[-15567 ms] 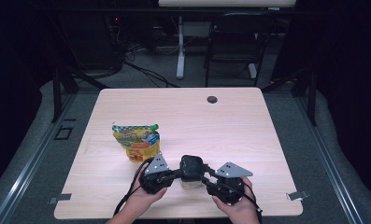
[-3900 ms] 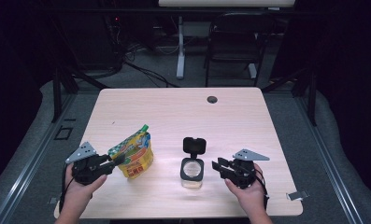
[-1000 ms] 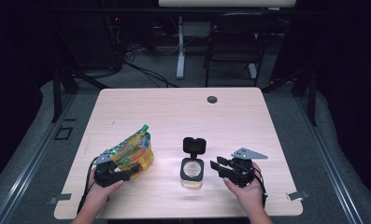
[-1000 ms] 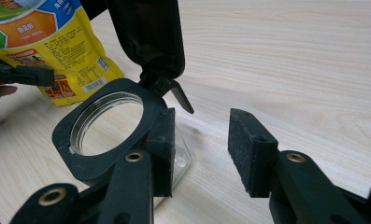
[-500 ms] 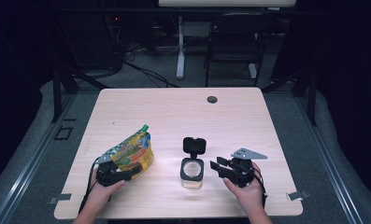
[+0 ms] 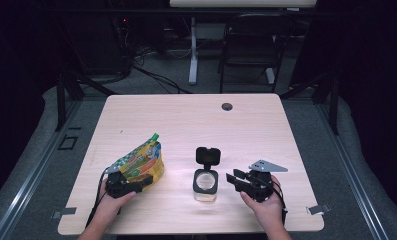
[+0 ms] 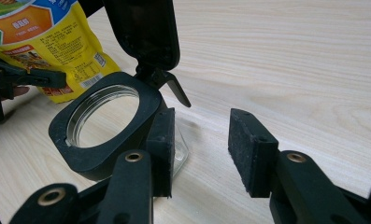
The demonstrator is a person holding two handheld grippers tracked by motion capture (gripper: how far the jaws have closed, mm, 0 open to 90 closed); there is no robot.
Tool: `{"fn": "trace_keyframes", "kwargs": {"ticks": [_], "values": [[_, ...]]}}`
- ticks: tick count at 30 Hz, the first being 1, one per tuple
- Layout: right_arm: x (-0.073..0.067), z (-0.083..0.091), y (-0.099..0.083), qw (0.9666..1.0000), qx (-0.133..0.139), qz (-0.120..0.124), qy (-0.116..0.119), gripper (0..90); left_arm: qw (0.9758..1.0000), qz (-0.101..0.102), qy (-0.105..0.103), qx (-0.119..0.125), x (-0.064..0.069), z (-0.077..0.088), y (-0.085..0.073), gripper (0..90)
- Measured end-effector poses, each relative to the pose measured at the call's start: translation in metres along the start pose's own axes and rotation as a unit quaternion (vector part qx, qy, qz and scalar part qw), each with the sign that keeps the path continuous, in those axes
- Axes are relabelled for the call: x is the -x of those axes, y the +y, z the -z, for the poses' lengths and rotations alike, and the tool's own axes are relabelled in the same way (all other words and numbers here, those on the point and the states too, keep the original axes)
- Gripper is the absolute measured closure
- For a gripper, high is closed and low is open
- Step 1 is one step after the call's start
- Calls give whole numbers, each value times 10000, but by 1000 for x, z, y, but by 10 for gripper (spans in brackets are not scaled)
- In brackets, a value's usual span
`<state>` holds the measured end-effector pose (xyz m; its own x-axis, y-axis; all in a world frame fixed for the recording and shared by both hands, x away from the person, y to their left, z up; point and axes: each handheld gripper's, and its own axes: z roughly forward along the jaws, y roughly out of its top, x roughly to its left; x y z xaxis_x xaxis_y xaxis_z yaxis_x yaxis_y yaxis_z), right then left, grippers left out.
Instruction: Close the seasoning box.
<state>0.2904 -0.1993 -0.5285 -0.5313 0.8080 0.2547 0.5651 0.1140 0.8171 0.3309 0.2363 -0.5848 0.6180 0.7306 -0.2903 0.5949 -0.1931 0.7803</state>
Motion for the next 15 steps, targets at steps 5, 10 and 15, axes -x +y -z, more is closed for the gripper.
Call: {"fn": "trace_keyframes", "kwargs": {"ticks": [5, 10, 15], "values": [[1, 2, -1, 10000, -7, 2, -2, 619, 10000, -48, 23, -53, 2, -3, 1, 378], [1, 3, -2, 10000, -6, -19, -39, 618, 10000, -55, 29, -20, 3, -6, 2, 373], [2, 6, -4, 10000, 11, -43, -57, 617, 10000, -13, 46, 32, 4, -8, 2, 372]]}}
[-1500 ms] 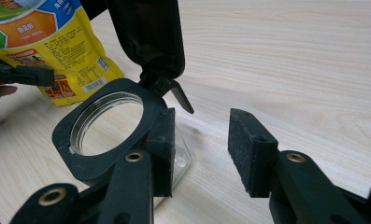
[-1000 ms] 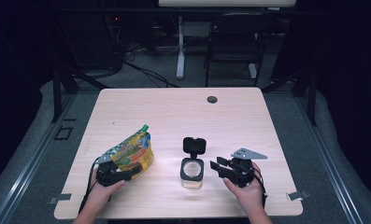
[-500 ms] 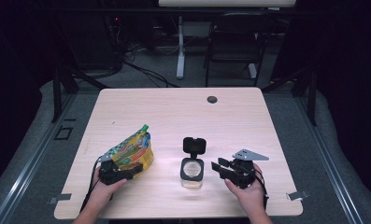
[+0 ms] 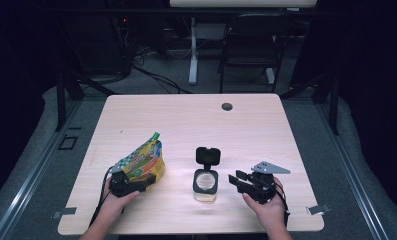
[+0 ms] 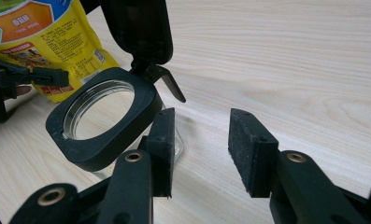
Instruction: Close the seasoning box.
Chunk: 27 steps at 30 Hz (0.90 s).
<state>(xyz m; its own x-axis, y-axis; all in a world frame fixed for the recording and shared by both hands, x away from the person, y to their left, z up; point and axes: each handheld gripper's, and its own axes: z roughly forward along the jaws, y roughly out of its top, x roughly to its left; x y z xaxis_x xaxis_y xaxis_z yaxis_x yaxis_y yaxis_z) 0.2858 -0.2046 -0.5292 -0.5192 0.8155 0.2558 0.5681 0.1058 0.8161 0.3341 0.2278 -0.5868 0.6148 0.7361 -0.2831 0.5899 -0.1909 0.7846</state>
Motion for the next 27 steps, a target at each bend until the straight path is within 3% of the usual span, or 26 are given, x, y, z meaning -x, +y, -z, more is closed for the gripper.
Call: {"fn": "trace_keyframes", "kwargs": {"ticks": [27], "values": [[1, 1, -2, 10000, -40, 0, -24, 615, 9999, 38, 102, 76, 2, -1, -2, 423]]}}
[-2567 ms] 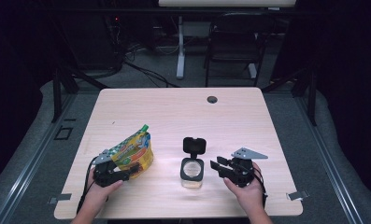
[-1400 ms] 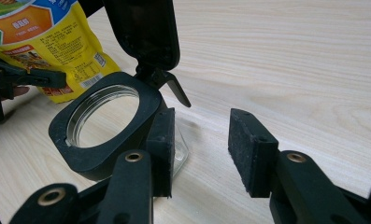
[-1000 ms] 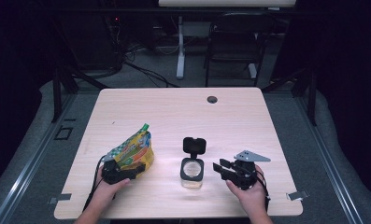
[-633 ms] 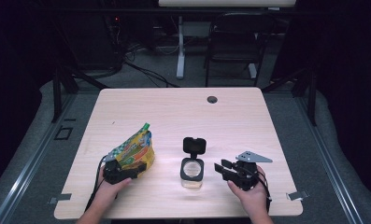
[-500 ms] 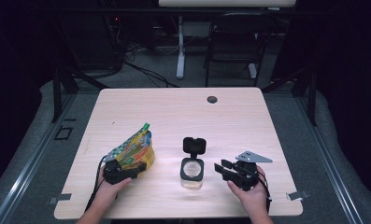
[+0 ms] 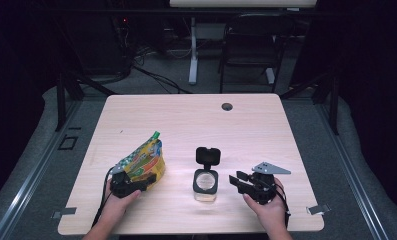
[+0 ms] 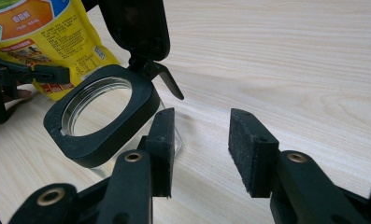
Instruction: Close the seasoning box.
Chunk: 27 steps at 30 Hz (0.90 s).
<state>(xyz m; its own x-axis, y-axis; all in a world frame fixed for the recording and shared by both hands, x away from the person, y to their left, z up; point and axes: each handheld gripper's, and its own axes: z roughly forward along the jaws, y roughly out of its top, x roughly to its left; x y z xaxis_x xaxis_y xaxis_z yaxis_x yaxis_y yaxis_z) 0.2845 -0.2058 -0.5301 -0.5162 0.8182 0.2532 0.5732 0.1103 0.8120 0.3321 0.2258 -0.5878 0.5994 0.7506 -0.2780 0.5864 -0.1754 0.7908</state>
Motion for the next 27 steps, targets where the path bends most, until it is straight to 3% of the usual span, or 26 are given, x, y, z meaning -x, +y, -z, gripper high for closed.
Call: {"fn": "trace_keyframes", "kwargs": {"ticks": [27], "values": [[0, 0, 0, 10000, -13, 18, 10, 615, 9999, -45, 101, 126, 0, 4, 1, 488]]}}
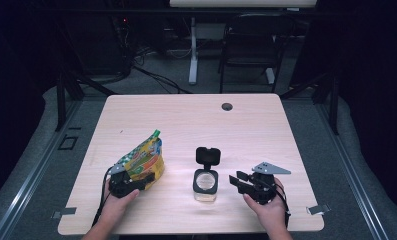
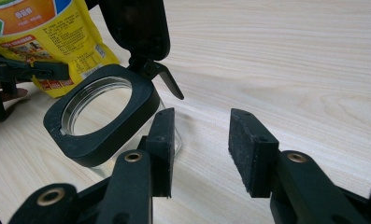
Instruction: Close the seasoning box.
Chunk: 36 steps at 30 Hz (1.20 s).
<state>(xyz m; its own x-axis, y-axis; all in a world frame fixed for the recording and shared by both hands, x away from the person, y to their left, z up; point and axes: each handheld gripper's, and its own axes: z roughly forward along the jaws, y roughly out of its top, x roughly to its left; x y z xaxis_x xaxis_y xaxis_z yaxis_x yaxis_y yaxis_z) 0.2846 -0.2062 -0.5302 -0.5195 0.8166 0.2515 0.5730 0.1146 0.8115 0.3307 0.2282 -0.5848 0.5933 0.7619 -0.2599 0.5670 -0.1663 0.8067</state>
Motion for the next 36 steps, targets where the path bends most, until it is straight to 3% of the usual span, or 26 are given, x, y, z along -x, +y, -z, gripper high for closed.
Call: {"fn": "trace_keyframes", "kwargs": {"ticks": [11, 18, 24, 30, 36], "values": [[0, 0, 0, 10000, -14, 9, -11, 615, 9997, -219, 54, -28, 5, 0, 1, 496], [0, 0, 0, 10000, -11, 2, -10, 614, 10000, -25, 0, -51, 2, -1, -1, 491], [-1, -1, -1, 10000, 24, -29, -3, 614, 10000, -63, 37, -39, 3, 0, -1, 479], [-1, -1, -1, 10000, 15, -27, -4, 613, 9999, 29, -74, 143, 2, 1, -1, 440], [0, -2, -1, 10000, -15, -24, -7, 613, 9998, -9, -39, 218, 3, -1, -1, 438]]}}
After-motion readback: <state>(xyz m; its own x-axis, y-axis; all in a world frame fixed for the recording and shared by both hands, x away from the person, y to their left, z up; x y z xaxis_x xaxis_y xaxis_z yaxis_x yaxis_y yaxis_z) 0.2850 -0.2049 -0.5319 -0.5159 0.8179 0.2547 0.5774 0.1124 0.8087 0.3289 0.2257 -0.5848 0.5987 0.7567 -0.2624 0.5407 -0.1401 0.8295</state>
